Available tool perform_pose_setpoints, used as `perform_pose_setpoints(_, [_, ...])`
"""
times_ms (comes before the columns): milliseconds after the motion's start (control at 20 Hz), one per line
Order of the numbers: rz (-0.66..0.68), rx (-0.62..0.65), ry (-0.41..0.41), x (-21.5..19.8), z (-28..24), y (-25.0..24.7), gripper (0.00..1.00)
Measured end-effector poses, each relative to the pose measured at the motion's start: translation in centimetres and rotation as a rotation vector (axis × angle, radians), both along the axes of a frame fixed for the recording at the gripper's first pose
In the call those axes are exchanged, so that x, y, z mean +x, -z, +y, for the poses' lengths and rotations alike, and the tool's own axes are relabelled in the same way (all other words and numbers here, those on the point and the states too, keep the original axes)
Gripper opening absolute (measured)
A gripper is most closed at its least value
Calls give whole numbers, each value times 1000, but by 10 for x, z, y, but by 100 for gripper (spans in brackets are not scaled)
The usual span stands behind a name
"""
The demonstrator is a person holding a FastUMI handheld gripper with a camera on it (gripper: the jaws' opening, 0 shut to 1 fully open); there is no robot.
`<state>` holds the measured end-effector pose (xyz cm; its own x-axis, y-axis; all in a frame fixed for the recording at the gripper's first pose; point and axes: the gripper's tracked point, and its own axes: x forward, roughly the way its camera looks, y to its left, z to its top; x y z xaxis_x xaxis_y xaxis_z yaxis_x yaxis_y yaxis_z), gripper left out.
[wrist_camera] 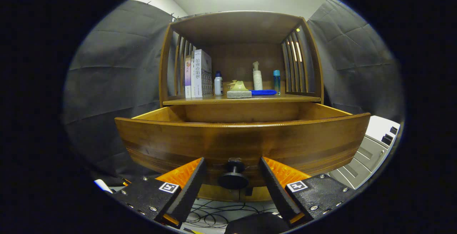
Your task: Pull open the drawer, take out the items inside it, and place them on the countertop above the cabinet.
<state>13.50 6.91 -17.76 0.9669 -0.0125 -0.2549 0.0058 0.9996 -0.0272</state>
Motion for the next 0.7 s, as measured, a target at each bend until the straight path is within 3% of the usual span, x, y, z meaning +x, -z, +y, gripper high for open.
perform_pose_setpoints(700, [-17, 19, 62, 36, -5, -4, 95])
